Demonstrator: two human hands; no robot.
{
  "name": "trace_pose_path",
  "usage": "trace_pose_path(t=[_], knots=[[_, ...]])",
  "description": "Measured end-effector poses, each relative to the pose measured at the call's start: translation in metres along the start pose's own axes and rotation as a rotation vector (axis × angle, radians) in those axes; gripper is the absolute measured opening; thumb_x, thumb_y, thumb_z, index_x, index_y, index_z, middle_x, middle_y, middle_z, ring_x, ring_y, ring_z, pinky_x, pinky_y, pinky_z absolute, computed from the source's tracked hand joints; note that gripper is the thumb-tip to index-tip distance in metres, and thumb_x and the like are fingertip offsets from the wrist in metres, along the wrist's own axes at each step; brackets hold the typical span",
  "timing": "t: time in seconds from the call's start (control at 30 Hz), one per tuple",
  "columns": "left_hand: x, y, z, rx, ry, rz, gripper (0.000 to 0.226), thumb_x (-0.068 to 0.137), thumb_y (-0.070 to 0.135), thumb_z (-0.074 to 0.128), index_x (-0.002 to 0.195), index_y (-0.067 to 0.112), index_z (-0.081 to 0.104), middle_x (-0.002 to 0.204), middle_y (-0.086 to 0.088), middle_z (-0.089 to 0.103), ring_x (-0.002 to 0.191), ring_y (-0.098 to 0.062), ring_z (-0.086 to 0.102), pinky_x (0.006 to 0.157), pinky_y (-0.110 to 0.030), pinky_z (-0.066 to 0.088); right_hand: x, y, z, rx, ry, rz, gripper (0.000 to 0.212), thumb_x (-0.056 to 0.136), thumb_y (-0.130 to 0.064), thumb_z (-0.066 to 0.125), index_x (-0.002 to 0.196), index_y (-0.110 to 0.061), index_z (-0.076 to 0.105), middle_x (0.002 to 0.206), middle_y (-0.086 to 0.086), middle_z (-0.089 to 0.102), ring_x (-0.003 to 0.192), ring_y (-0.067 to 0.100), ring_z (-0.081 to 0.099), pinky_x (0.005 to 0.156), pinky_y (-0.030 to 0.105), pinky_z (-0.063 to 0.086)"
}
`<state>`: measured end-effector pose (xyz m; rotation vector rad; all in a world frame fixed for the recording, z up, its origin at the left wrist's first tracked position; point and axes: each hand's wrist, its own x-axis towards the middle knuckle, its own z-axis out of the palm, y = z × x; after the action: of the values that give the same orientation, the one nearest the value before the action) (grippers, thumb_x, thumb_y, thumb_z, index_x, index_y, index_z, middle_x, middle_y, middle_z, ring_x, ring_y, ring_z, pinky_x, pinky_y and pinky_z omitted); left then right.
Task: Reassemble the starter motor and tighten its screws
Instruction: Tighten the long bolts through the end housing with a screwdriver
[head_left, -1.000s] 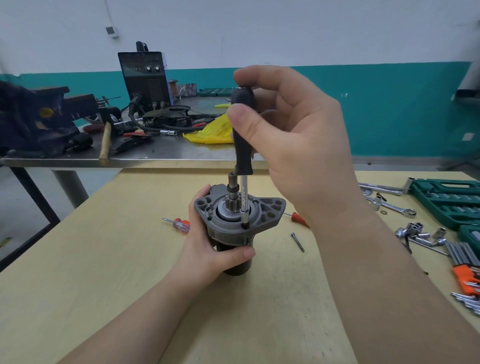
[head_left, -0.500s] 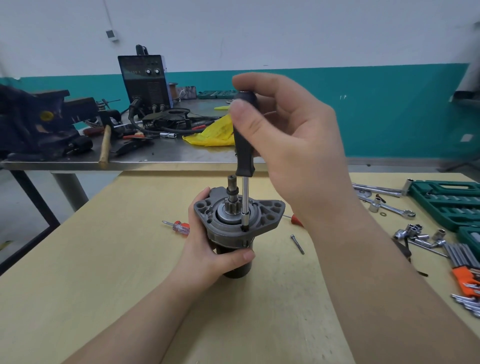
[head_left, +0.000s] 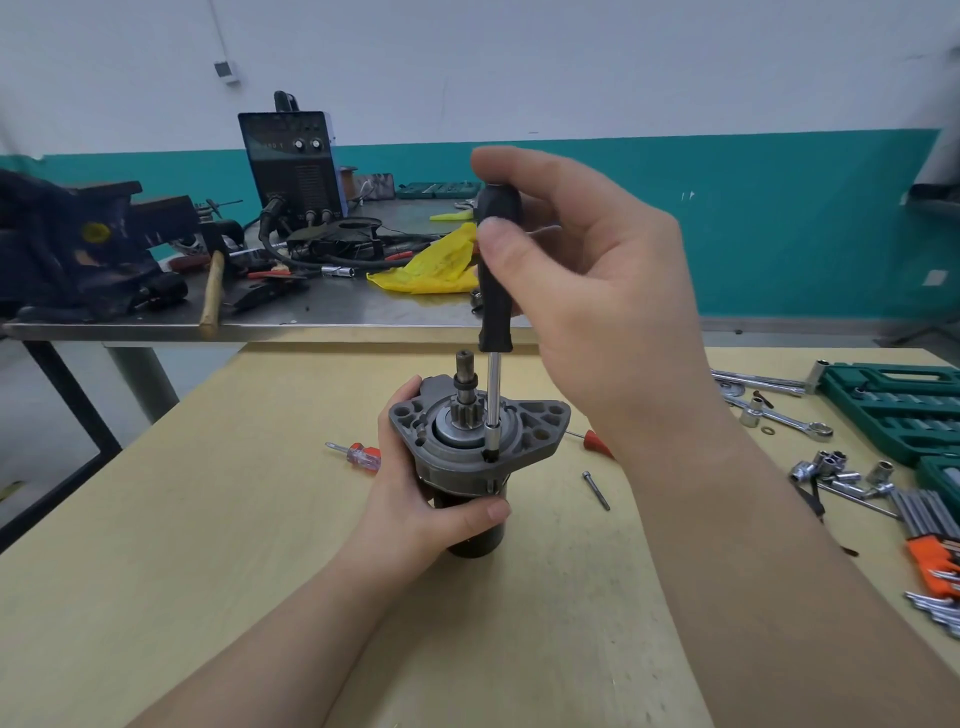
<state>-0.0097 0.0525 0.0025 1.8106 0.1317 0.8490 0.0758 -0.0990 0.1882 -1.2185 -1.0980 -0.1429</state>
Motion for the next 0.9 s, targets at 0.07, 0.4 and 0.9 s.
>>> trace_pose_path(t=[0.07,0.4,0.9], knots=[[0.0001,0.0,0.0001,0.0,-0.004,0.008,0.12,0.063,0.035,0.098,0.154,0.06,0.024,0.151,0.021,0.056,0.142,-0.007,0.055,0.105,-0.011,0.046,0.0001,0.0008,0.0008,-0.05,0.014,-0.01,0.03,0.094,-0.017,0.077,0.118,-0.035,0.072,0.092,-0.015,0.073,0.082,0.011,0.07,0.085,0.046,0.063],[-0.0009,0.0023,0.0003,0.001,-0.012,0.01,0.119,0.063,0.035,0.097,0.153,0.062,0.024,0.147,0.026,0.057,0.138,-0.003,0.056,0.103,-0.009,0.045,-0.0002,-0.0006,-0.002,0.044,-0.036,0.038,0.022,0.097,-0.018,0.069,0.114,-0.032,0.069,0.105,-0.003,0.078,0.097,0.023,0.076,0.084,0.05,0.065],[-0.001,0.0028,0.0005,-0.006,-0.006,-0.001,0.122,0.062,0.039,0.1,0.155,0.058,0.023,0.151,0.017,0.057,0.142,-0.011,0.055,0.106,-0.013,0.046,-0.0001,-0.0018,-0.0003,0.008,-0.032,0.005,0.027,0.093,-0.02,0.08,0.112,-0.035,0.069,0.093,-0.009,0.073,0.085,0.018,0.071,0.083,0.051,0.063]])
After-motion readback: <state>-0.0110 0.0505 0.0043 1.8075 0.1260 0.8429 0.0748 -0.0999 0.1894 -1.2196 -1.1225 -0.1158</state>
